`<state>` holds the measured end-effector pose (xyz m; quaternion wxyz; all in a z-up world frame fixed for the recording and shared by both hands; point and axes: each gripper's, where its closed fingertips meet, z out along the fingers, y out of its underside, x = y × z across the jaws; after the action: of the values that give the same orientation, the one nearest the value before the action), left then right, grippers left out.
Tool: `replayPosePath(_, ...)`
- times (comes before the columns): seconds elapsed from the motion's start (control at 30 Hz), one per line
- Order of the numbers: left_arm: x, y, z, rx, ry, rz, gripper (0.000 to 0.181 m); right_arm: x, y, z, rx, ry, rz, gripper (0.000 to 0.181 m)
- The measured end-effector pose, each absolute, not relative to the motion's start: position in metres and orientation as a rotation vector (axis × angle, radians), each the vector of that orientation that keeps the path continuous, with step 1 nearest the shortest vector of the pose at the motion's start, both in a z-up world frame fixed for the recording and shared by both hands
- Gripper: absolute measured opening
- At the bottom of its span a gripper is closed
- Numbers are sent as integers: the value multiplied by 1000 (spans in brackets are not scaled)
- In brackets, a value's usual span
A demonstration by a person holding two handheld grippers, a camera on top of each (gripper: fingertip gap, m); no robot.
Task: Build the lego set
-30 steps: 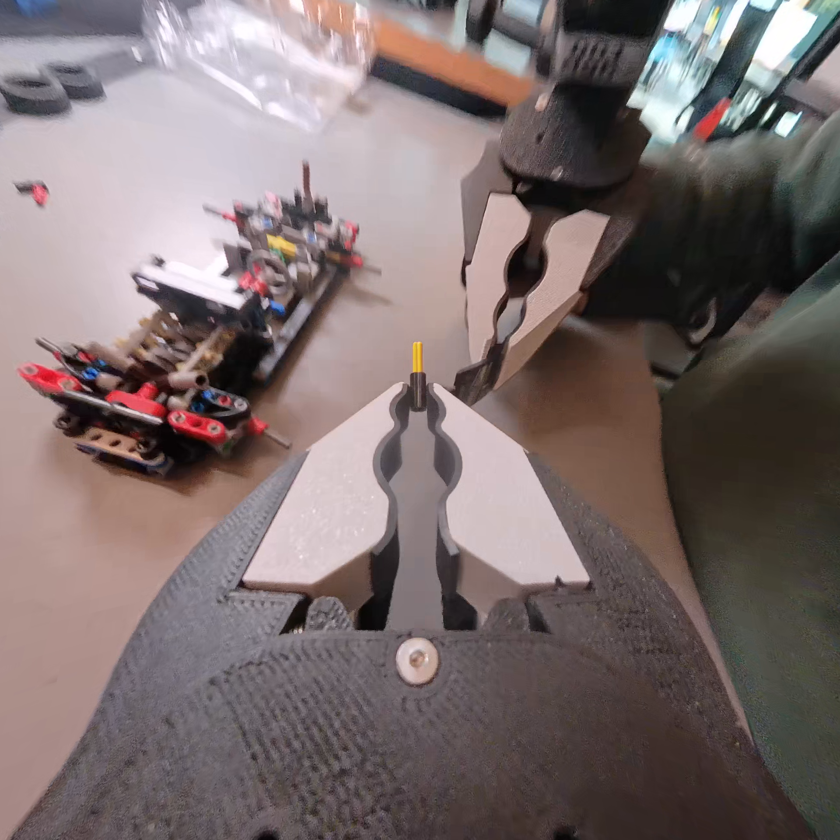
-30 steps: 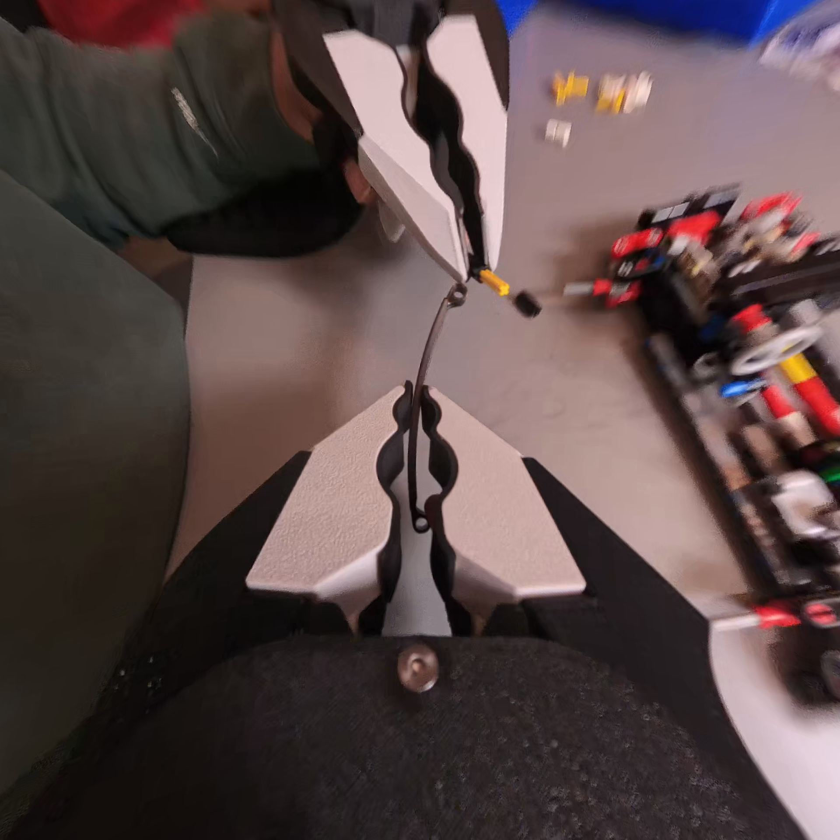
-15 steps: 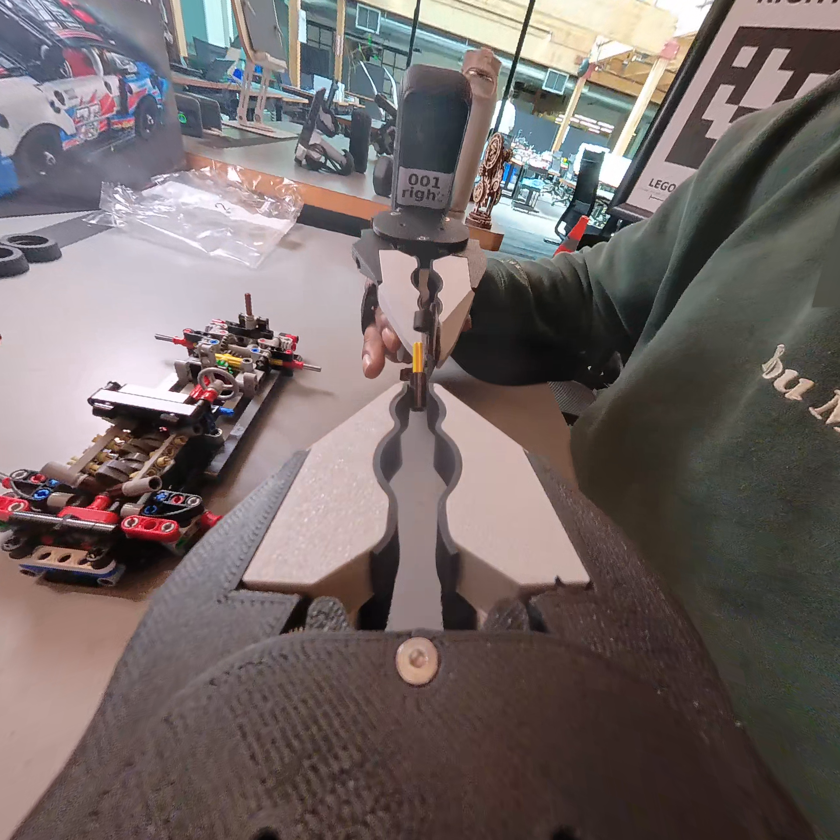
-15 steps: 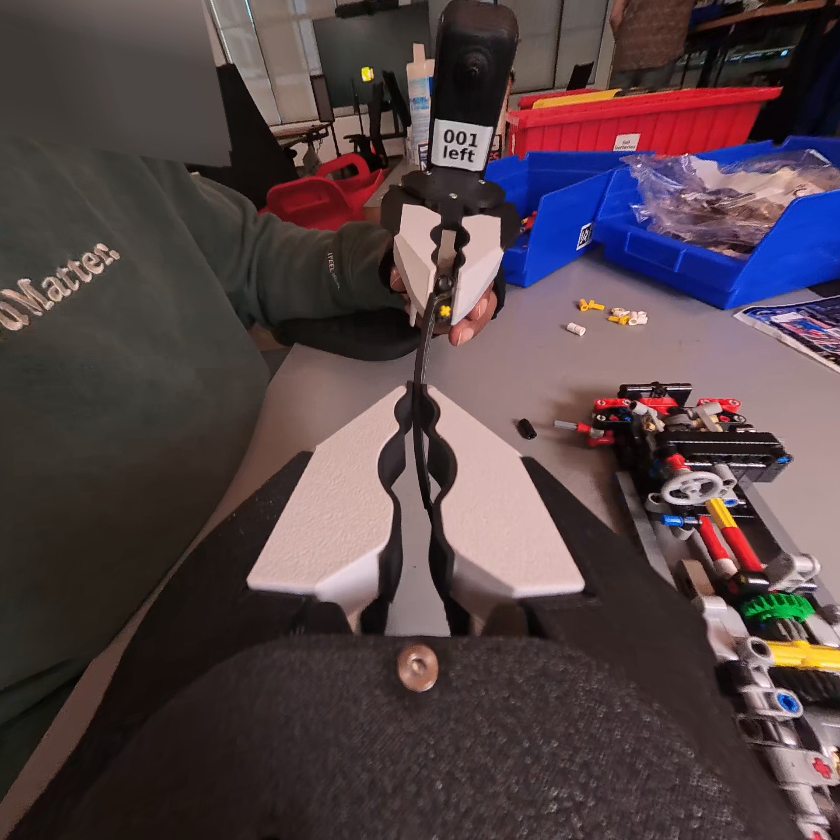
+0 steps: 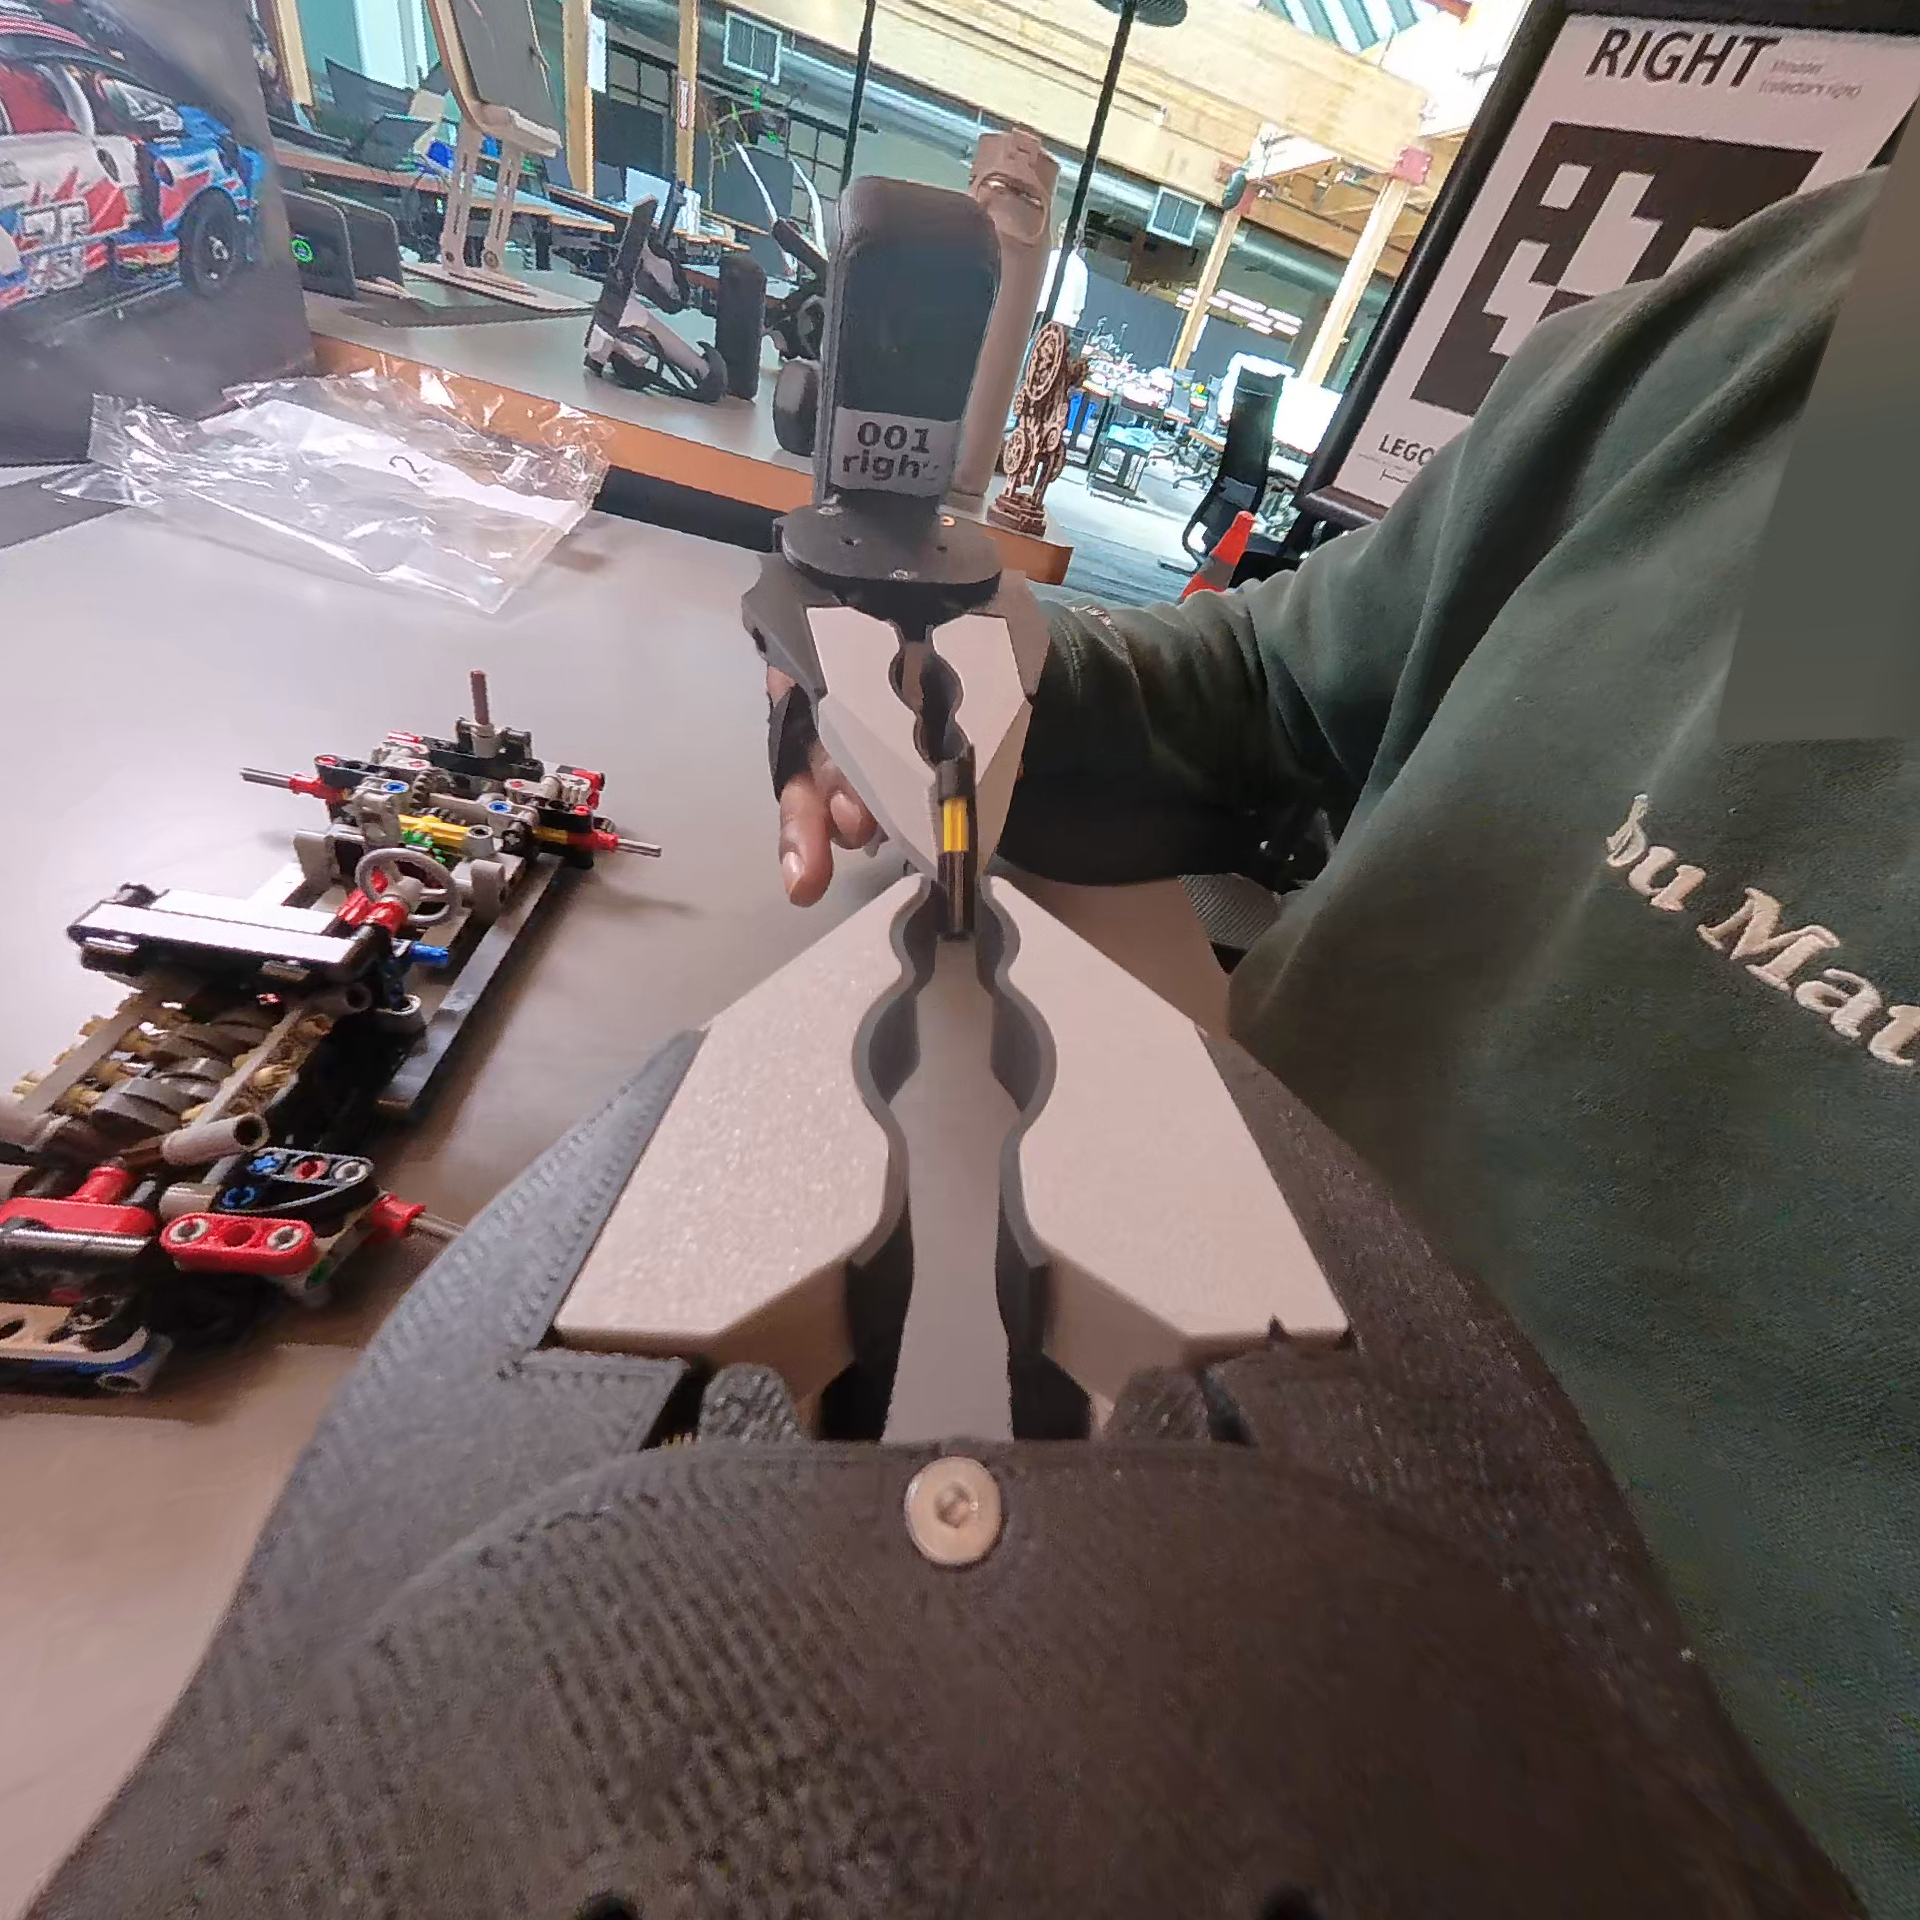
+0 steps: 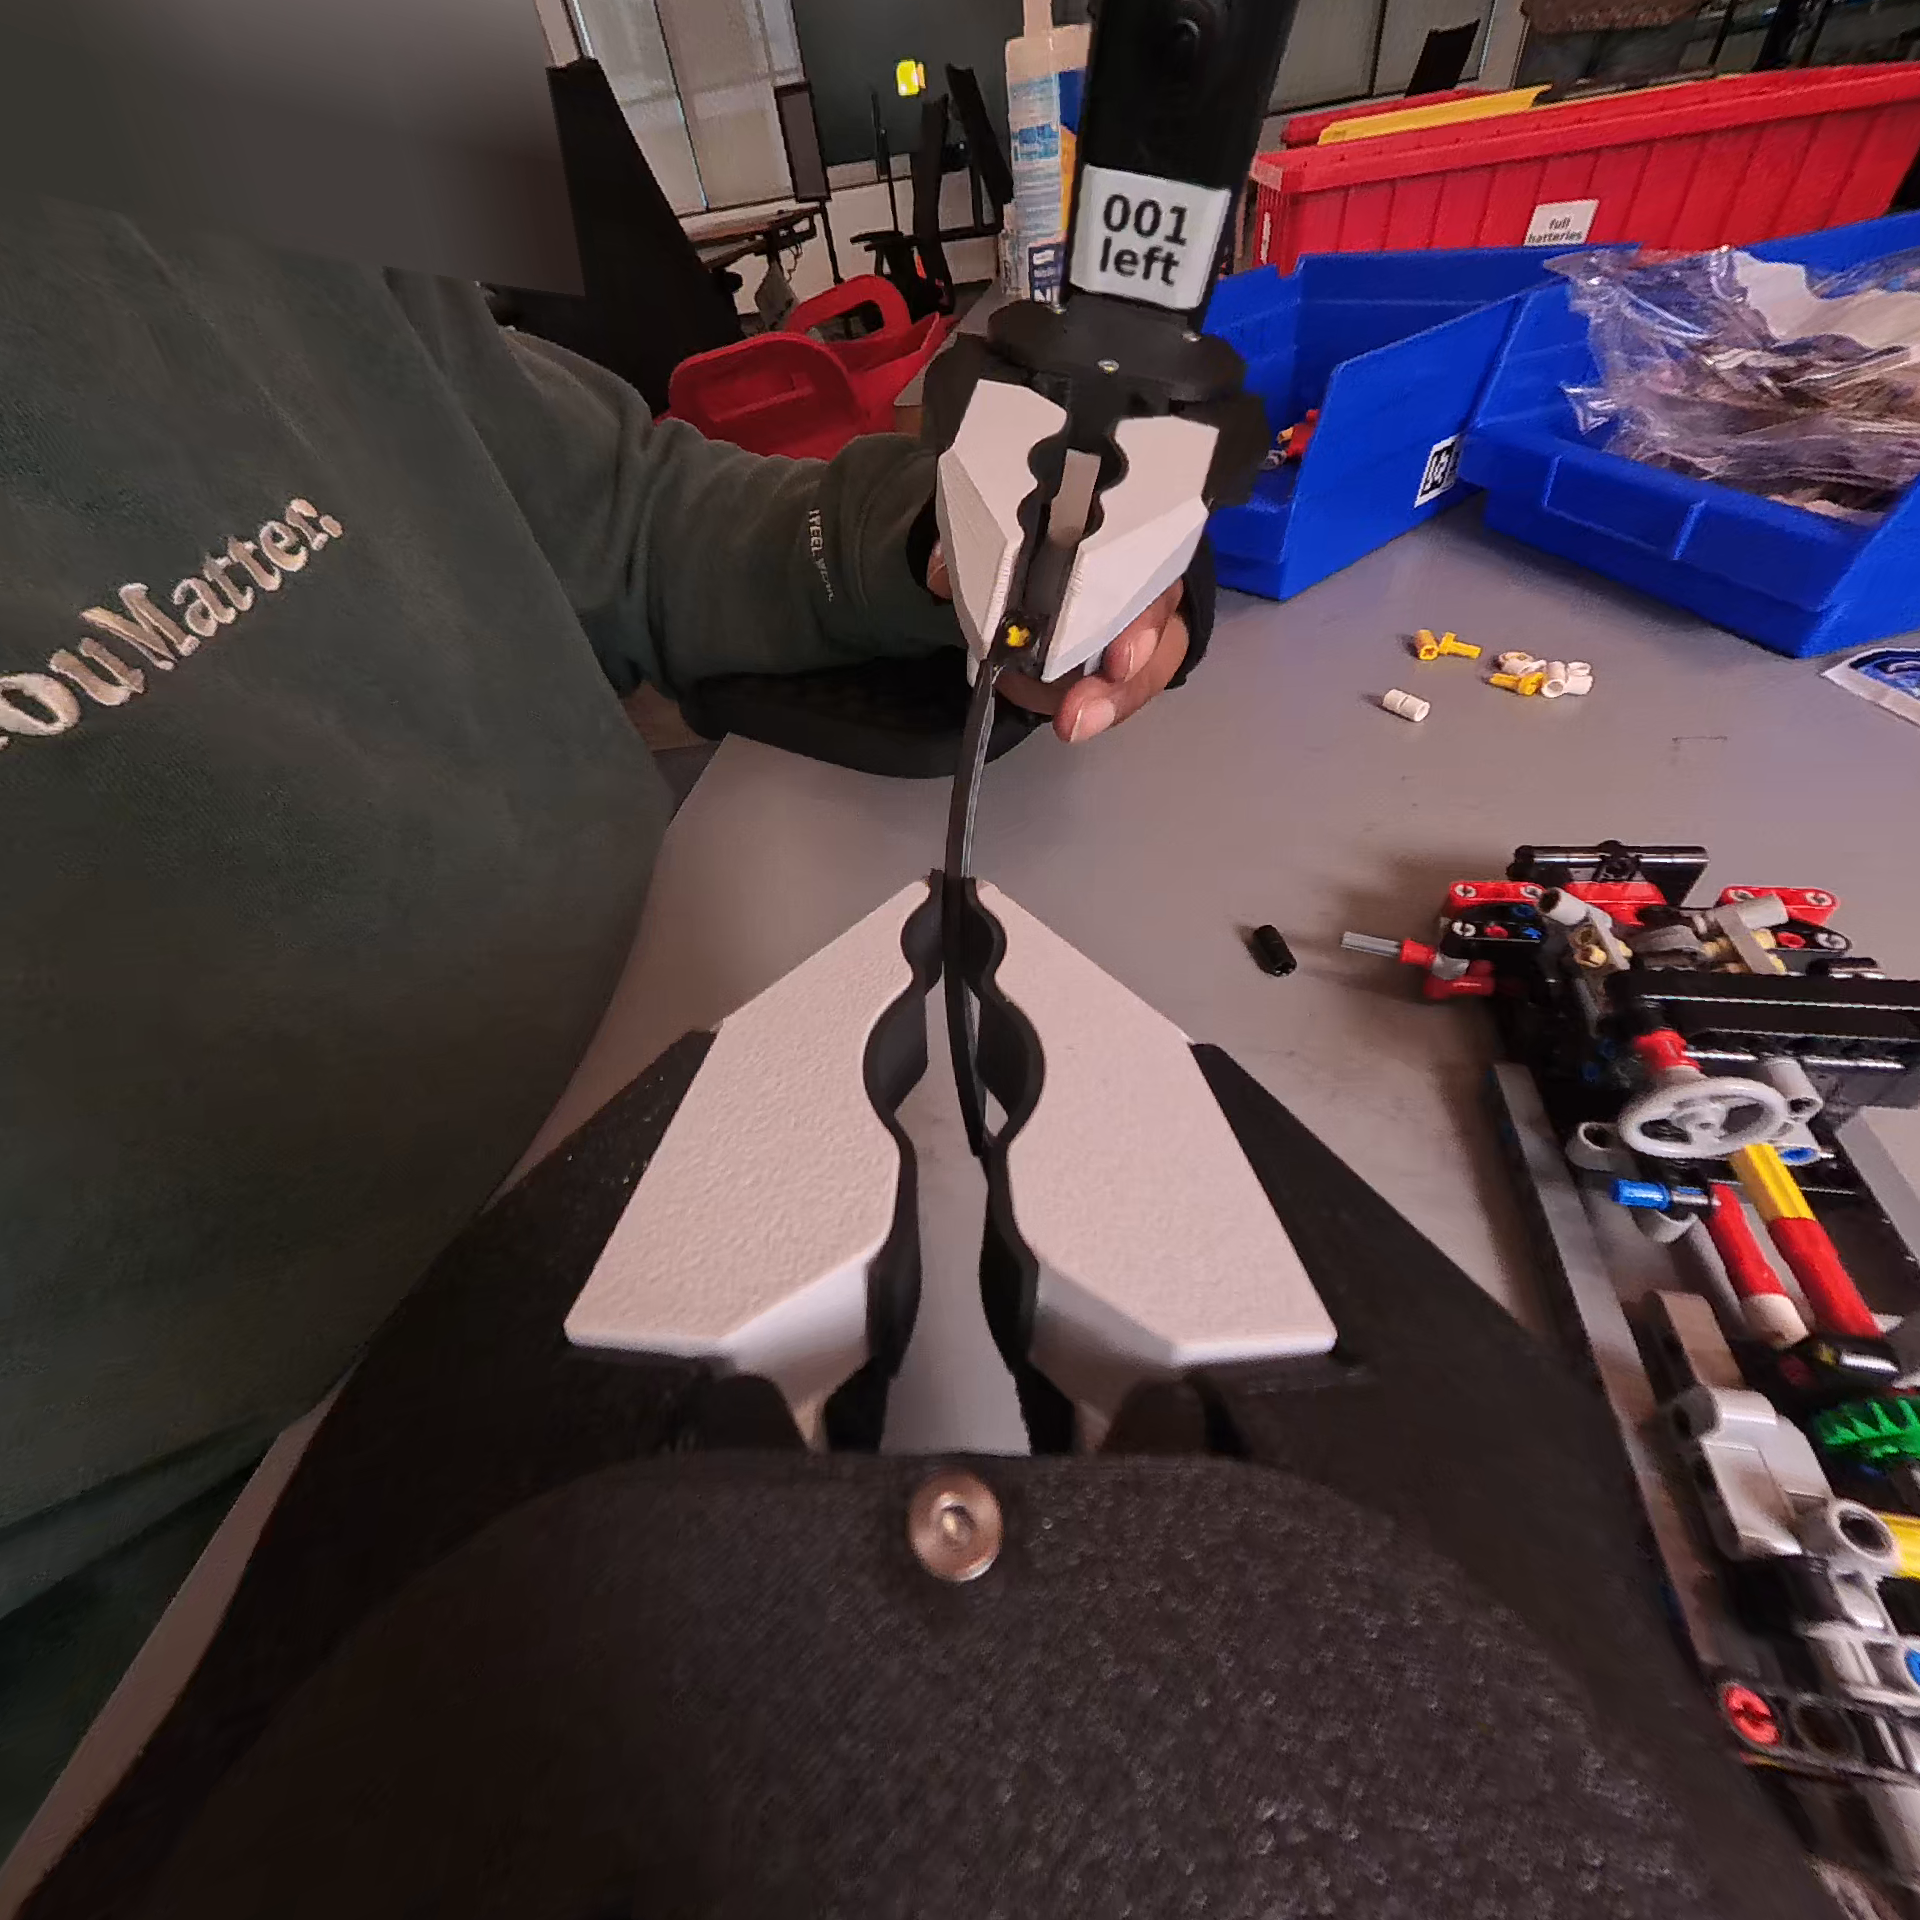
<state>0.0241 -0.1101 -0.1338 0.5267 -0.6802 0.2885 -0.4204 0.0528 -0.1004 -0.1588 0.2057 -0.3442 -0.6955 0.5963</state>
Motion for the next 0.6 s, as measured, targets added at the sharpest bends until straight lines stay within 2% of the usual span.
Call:
replayPosePath(0.43, 37, -114, -142, -1663, 646, -1205, 4, 55, -115, -183, -998, -2111, 1555, 0)
replayPosePath(0.6, 34, -108, -134, -1619, 561, -1240, 5, 50, -114, -177, -1024, -2029, 1648, 0)
